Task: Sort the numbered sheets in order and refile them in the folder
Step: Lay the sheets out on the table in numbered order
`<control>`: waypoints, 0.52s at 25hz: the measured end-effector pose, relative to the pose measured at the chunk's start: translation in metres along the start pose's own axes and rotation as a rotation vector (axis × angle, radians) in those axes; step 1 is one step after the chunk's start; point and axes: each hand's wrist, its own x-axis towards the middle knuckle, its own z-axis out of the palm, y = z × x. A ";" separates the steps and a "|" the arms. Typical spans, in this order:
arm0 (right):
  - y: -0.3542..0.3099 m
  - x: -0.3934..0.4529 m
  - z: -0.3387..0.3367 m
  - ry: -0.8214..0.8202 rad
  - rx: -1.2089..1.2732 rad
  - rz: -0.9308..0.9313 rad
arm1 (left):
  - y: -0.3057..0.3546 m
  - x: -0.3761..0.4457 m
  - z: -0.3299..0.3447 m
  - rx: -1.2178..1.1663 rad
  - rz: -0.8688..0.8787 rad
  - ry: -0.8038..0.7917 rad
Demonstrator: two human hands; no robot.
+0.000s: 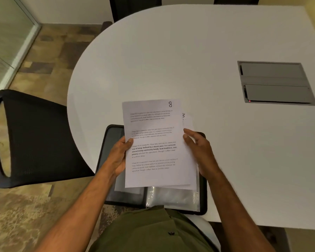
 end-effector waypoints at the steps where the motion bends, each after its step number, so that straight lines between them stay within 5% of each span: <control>1: -0.003 0.001 0.005 -0.011 0.052 0.027 | 0.006 0.000 -0.007 -0.006 -0.005 -0.009; 6: -0.005 0.007 0.022 -0.107 0.052 0.119 | 0.017 0.000 -0.032 -0.033 -0.051 -0.057; 13: -0.011 0.007 0.040 -0.009 -0.006 0.060 | 0.009 0.005 -0.047 -0.042 -0.102 -0.071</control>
